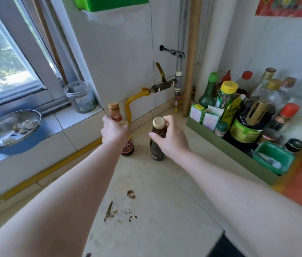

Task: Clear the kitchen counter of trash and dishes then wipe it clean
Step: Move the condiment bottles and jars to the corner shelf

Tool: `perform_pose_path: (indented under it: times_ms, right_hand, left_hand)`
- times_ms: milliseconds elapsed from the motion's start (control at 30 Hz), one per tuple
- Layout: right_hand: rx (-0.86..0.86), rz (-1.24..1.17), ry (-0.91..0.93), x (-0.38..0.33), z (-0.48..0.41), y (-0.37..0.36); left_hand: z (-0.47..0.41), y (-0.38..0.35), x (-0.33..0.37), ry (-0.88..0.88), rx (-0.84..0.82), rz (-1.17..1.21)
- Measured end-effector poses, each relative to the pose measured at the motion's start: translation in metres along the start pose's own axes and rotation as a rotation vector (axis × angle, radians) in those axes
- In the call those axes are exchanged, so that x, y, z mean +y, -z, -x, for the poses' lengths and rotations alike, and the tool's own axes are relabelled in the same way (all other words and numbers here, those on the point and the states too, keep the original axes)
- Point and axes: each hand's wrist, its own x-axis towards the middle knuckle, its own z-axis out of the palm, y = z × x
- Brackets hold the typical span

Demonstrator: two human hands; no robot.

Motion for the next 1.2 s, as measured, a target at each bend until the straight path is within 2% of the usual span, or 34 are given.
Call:
perform_pose_path:
  times_ms: [100,233,300,400,600,867,1033,1200]
  right_hand:
    - [-0.007,-0.034,-0.043,0.008,0.002,0.007]
    - [0.03,-0.111,-0.104,0.02,0.003,0.019]
    - [0.063,-0.141,-0.144,0.025,0.004,0.024]
    - [0.156,-0.155,-0.198,0.031,0.007,0.037]
    - [0.297,-0.038,-0.198,0.047,0.015,0.083]
    - [0.456,-0.016,-0.163,0.065,0.021,0.164]
    - [0.528,-0.006,-0.119,0.07,0.01,0.211]
    - [0.555,-0.022,-0.113,0.092,-0.005,0.226]
  left_hand:
    - [0.002,-0.007,0.005,0.01,0.045,-0.024]
    - [0.015,-0.01,0.015,-0.065,0.087,-0.275]
    - [0.022,-0.015,0.014,-0.078,0.056,-0.233]
    - [0.035,-0.025,0.011,-0.154,0.052,-0.045]
    - [0.076,-0.043,0.047,-0.317,-0.071,0.126]
    - [0.133,-0.096,0.111,-0.441,-0.23,0.245]
    - [0.152,-0.116,0.139,-0.475,-0.237,0.274]
    - [0.155,-0.125,0.15,-0.477,-0.25,0.272]
